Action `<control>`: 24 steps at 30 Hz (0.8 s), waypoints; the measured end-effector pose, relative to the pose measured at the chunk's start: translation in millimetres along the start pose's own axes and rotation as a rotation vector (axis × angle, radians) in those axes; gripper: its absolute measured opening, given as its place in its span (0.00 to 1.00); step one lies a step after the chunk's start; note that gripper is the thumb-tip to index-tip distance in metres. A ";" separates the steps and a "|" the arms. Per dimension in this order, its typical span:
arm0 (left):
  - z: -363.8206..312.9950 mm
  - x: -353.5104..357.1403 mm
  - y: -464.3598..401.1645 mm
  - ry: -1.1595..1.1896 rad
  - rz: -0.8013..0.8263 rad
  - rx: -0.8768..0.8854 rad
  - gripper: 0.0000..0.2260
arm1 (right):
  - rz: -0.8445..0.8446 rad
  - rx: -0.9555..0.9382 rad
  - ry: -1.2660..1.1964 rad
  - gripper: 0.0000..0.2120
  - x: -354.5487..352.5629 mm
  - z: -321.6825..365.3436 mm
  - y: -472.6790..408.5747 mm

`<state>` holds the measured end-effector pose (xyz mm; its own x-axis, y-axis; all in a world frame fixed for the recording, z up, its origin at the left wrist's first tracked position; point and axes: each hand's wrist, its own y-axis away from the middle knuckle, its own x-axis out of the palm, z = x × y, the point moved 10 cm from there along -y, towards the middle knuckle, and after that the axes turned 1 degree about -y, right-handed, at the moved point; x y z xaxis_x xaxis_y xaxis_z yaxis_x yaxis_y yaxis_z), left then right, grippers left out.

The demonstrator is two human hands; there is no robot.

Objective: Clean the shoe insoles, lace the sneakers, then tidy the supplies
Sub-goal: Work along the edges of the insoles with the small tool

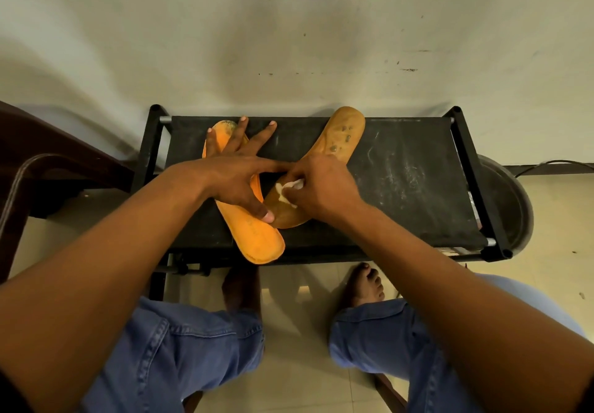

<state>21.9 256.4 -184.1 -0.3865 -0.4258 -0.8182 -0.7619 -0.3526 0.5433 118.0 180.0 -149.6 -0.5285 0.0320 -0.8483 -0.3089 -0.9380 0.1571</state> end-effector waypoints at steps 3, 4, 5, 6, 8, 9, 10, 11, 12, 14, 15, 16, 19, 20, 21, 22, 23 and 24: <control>-0.3 -0.2 0.4 0.008 -0.004 0.008 0.44 | 0.003 -0.082 0.057 0.09 9.7 16.3 5.3; 0.0 -0.6 0.2 0.005 -0.007 0.006 0.44 | -0.023 -0.063 0.102 0.10 7.5 13.9 5.0; 0.2 -0.8 -0.2 0.003 -0.009 0.004 0.45 | -0.060 -0.035 0.148 0.11 2.0 9.6 4.3; -0.1 -1.0 0.0 0.004 -0.008 0.002 0.44 | -0.094 0.000 0.189 0.12 -3.8 3.9 3.4; -0.1 -1.1 0.1 0.009 -0.005 0.005 0.44 | -0.136 0.060 0.225 0.12 -13.7 -5.7 1.2; 0.0 -0.9 0.3 0.008 0.000 0.008 0.44 | -0.141 0.070 0.216 0.11 -15.1 -7.5 0.3; -0.1 -1.0 0.6 0.007 0.008 0.009 0.44 | -0.136 0.064 0.196 0.11 -13.8 -7.7 -1.0; 0.3 -1.2 1.1 0.008 0.018 0.009 0.43 | -0.126 0.049 0.170 0.11 -11.5 -6.6 -2.0; 0.6 -1.7 1.6 0.009 0.028 0.006 0.42 | -0.110 0.036 0.144 0.10 -9.1 -5.3 -2.6; 1.1 -3.5 2.2 0.012 0.038 -0.003 0.38 | -0.069 0.011 0.079 0.09 -4.7 -3.7 -4.2; 1.0 -4.1 2.1 0.018 0.035 -0.007 0.37 | -0.043 -0.014 0.047 0.09 -2.6 -0.6 -3.8; 1.0 -4.5 2.0 0.030 0.029 -0.011 0.35 | -0.008 -0.051 0.024 0.08 0.0 6.2 -2.2; -0.6 -3.1 1.1 0.062 0.014 -0.017 0.32 | 0.102 -0.206 0.050 0.07 10.7 32.8 8.1; -1.1 -2.8 1.0 0.065 0.011 -0.020 0.33 | 0.120 -0.248 0.088 0.08 12.4 39.3 11.9; -0.9 -2.9 1.1 0.065 0.009 -0.024 0.34 | 0.133 -0.273 0.119 0.08 12.2 43.2 14.4; -1.2 -3.3 1.2 0.061 0.007 -0.025 0.35 | 0.143 -0.280 0.137 0.08 11.1 43.7 15.8; -1.5 -3.9 1.3 0.052 0.005 -0.026 0.35 | 0.146 -0.275 0.149 0.08 8.8 42.2 16.4; -2.0 -4.6 1.2 0.041 0.001 -0.028 0.35 | 0.140 -0.259 0.158 0.09 6.0 39.8 16.4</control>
<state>23.8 256.3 -179.3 -0.3648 -0.4600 -0.8095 -0.7466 -0.3750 0.5495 78.3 178.5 -132.0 -0.4164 -0.1386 -0.8986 -0.0198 -0.9867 0.1614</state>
